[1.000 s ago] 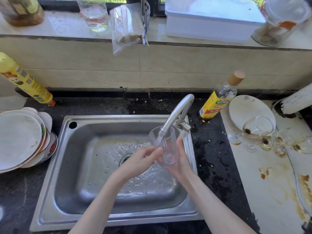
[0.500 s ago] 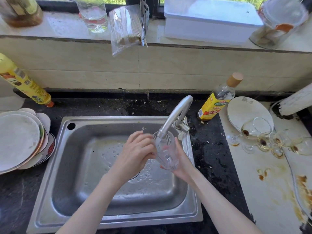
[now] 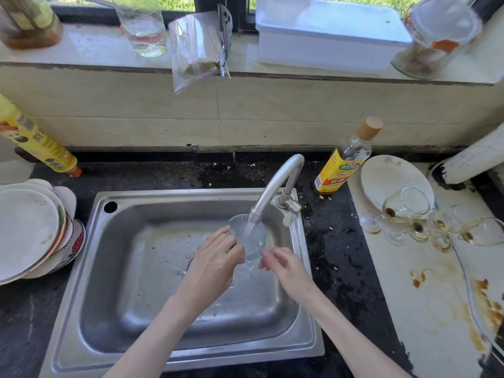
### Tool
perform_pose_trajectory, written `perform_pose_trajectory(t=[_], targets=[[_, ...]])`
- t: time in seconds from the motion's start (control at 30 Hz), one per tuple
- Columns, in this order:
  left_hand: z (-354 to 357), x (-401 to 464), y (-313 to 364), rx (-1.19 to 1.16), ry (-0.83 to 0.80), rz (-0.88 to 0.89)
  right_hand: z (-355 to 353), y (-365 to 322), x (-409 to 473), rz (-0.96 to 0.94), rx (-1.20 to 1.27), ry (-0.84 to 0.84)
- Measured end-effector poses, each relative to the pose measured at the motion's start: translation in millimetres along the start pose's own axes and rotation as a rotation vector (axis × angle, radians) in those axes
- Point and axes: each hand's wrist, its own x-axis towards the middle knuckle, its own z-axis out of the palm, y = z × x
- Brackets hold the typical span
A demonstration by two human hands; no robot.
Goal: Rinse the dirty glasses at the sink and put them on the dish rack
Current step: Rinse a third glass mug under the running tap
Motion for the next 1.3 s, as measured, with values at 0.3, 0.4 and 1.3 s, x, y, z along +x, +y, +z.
perform_pose_trajectory(t=[0.3,0.4,1.3], targets=[[-11.7,34.5,7.1,0.092,-0.794,-0.054,-15.0,-23.8,10.4,-0.011,0.132,-0.174],[-4.6,42.1,3.4,0.163,-0.892,0.015,-19.9,-32.6,13.0,-0.031,0.075,-0.263],[-3.2,51.8,16.5,0.219,-0.891,0.091,-0.8,1.8,51.8,0.544,0.86,-0.044]])
